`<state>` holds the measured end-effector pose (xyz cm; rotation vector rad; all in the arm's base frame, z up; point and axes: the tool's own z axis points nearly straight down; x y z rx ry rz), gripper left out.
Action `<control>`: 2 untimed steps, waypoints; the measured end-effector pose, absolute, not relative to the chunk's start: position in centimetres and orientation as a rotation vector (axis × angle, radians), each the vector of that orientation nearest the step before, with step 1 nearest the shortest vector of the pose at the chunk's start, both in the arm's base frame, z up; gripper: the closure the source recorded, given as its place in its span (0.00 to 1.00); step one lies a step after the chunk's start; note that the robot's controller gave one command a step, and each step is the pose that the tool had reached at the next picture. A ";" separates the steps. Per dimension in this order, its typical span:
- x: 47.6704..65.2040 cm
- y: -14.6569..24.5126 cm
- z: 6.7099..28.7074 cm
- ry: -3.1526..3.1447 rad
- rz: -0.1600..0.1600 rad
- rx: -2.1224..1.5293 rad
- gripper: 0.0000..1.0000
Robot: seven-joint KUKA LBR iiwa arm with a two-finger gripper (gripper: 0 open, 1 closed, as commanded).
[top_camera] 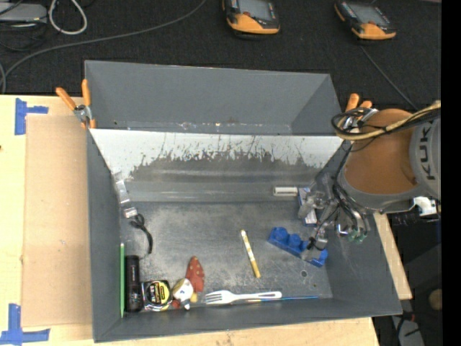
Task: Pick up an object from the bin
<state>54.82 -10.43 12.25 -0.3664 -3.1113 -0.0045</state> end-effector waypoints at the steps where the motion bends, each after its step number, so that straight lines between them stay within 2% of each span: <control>1: 54.2 -9.2 7.0 -3.098 -0.006 -0.469 0.00; 2: 53.6 -8.4 7.0 -3.094 -0.004 -0.538 1.00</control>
Offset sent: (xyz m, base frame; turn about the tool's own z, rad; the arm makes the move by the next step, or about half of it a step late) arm -0.0126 0.0204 -0.0525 0.1122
